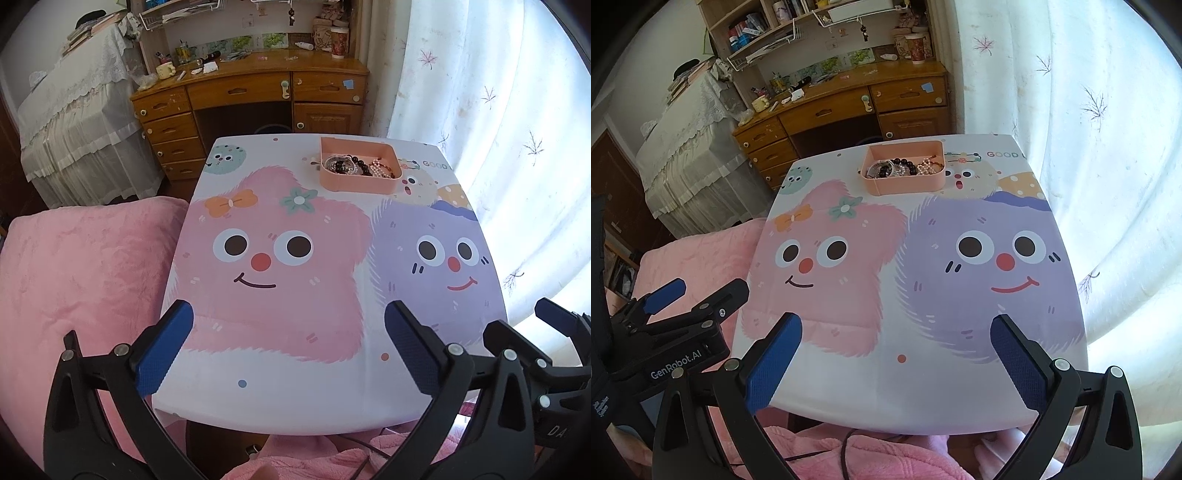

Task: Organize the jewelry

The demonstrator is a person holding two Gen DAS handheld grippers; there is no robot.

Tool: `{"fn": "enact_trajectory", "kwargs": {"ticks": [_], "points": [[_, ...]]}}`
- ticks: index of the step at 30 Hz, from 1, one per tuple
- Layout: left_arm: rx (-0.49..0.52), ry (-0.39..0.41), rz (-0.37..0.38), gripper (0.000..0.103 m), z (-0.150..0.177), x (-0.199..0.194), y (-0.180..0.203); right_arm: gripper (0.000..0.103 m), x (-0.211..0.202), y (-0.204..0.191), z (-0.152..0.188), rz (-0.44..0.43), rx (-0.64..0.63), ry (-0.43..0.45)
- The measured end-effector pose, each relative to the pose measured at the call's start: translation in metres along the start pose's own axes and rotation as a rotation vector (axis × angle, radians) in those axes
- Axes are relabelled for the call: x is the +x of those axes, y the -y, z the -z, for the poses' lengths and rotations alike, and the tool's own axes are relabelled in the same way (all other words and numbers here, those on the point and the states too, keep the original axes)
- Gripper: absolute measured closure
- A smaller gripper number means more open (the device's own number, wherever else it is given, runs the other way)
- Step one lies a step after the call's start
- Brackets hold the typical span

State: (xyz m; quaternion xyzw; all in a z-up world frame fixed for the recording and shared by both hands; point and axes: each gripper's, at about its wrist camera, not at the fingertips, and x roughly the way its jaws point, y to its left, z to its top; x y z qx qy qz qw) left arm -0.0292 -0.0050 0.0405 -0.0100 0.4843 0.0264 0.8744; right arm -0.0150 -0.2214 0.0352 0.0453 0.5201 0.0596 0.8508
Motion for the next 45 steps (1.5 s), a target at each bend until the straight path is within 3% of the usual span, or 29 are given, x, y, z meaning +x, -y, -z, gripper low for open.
{"fn": "enact_trajectory", "kwargs": {"ticks": [21,45], "points": [[0.001,-0.086,0.046,0.000,0.008,0.022,0.010,0.000,0.029,0.019,0.006,0.034,0.018,-0.104],[0.022,-0.072,0.037,0.000,0.003,0.022,0.014,0.000,0.030,0.022,-0.003,0.045,0.018,-0.110]]}}
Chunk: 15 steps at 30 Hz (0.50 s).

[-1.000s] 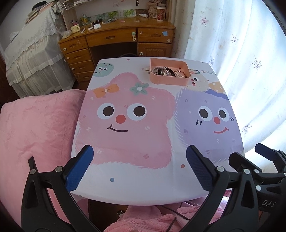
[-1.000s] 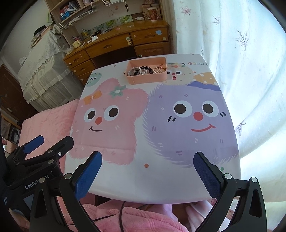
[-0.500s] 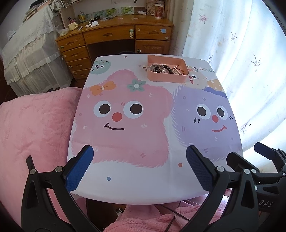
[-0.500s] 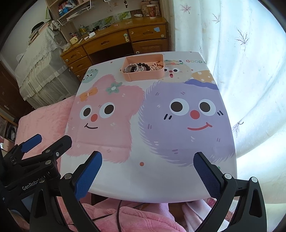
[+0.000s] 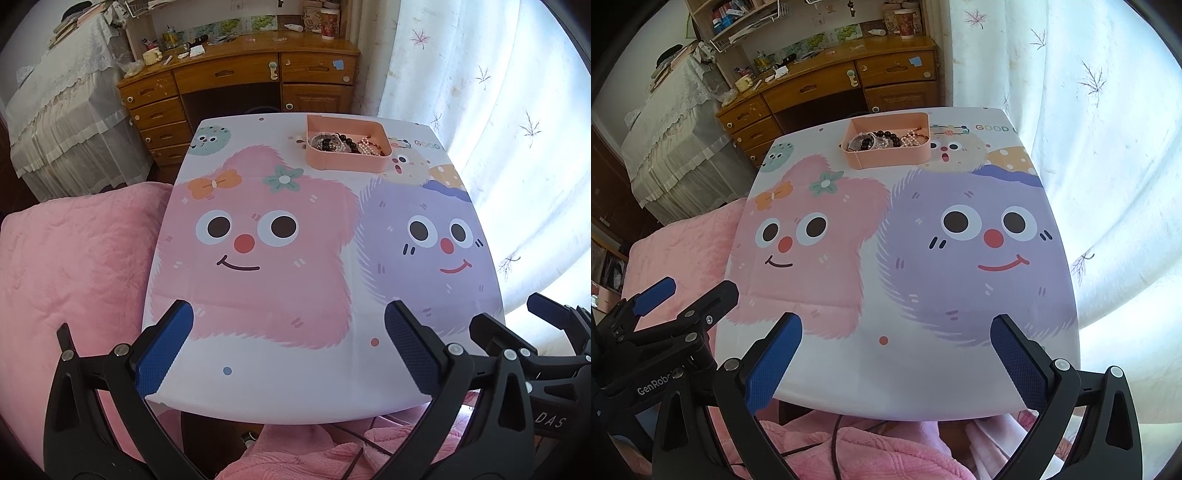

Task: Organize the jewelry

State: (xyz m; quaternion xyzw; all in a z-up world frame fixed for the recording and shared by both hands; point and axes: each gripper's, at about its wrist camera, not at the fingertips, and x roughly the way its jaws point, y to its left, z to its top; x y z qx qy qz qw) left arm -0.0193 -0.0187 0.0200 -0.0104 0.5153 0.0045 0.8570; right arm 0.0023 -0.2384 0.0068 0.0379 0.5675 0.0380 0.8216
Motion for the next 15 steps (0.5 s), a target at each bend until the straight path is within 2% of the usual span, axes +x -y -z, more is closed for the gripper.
{"fn": "enact_trajectory", "kwargs": {"ticks": [15], "points": [[0.013,0.011,-0.011,0.000,0.0017,-0.0033,0.0017,0.000,0.0007,0.0040,-0.0013,0.007,0.004,0.003]]}}
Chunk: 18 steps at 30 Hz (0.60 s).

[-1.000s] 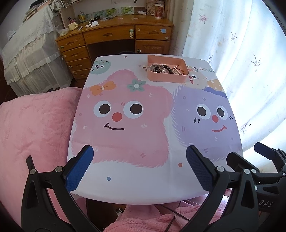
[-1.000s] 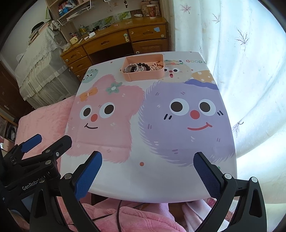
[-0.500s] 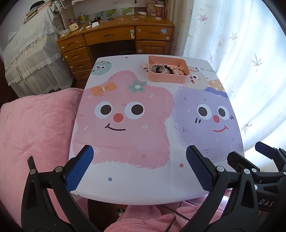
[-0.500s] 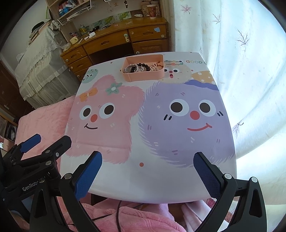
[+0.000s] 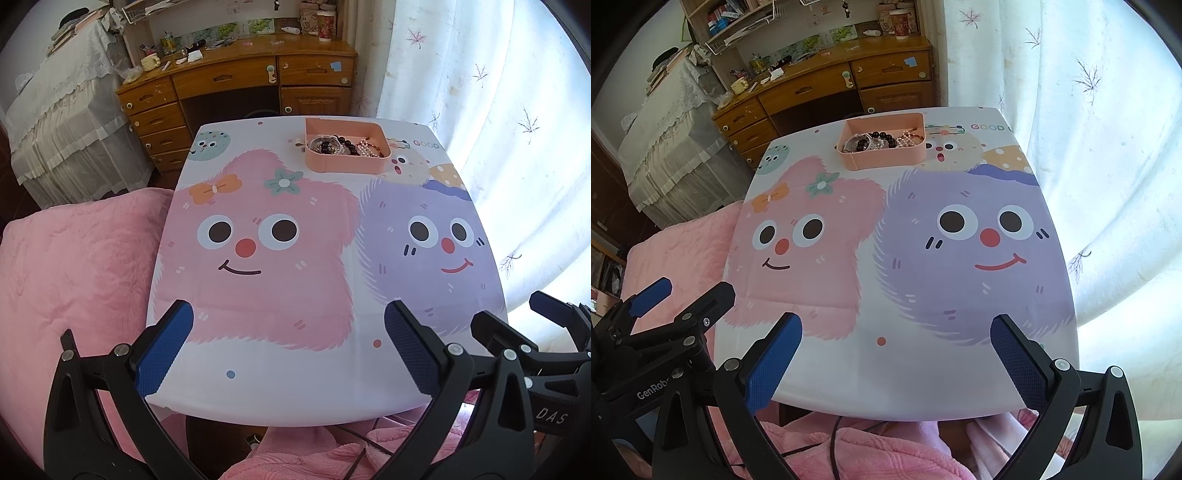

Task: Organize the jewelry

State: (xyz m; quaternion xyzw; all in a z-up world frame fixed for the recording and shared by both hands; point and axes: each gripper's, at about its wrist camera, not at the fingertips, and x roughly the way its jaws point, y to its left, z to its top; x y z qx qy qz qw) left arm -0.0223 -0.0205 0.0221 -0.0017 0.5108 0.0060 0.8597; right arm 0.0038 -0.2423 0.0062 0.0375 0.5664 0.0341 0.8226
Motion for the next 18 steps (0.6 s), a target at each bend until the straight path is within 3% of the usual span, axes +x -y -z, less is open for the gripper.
{"fn": "enact_trajectory", "kwargs": {"ticks": [18], "points": [[0.001,-0.001,0.000,0.000,-0.0008,0.0007,0.0004,0.000,0.0025,0.0046,0.0007,0.005,0.006,-0.005]]}}
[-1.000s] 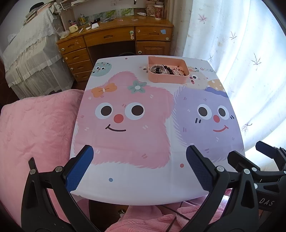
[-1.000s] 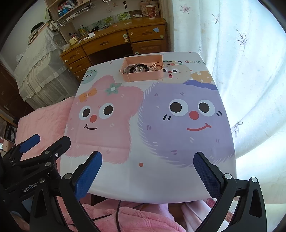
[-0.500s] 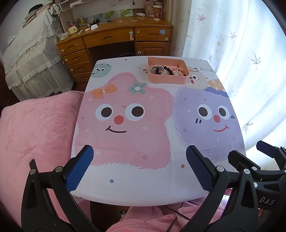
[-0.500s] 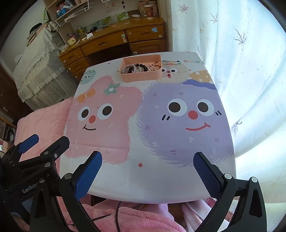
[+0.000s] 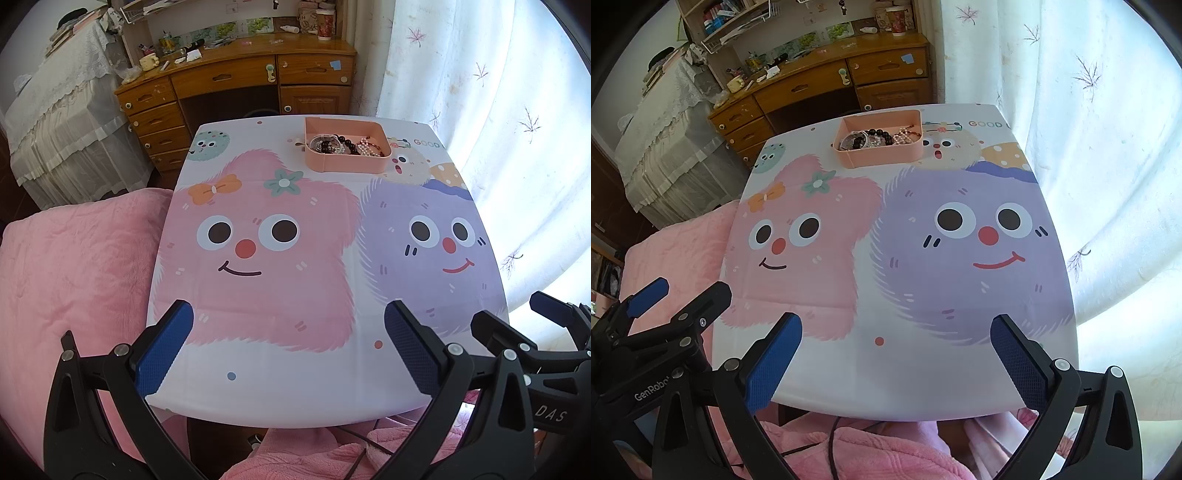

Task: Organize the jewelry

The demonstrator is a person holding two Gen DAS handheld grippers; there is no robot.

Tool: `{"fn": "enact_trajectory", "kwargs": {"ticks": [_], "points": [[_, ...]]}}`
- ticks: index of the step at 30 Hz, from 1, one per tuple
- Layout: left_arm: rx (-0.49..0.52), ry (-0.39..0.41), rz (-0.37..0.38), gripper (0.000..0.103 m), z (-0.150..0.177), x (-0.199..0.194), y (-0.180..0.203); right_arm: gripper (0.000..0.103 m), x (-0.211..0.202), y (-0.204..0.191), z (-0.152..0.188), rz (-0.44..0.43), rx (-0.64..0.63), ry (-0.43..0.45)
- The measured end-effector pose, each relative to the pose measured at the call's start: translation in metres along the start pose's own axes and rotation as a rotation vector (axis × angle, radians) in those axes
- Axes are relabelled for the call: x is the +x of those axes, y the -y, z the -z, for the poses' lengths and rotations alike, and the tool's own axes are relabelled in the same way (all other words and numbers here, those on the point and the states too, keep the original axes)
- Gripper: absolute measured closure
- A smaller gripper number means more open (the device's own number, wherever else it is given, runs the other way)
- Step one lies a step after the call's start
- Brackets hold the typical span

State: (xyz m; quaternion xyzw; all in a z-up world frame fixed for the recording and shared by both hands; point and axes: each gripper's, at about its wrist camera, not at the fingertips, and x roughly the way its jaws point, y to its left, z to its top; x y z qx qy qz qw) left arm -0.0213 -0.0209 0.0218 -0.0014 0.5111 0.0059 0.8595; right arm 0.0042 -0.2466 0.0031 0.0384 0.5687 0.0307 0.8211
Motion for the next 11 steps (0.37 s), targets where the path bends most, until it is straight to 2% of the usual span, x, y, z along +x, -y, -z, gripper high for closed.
{"fn": "enact_trajectory", "kwargs": {"ticks": [11], "points": [[0.005,0.002,0.004,0.000,-0.0019,0.0017,-0.0004,0.000,0.0013,0.0014,0.0002,0.001,0.001,-0.001]]}}
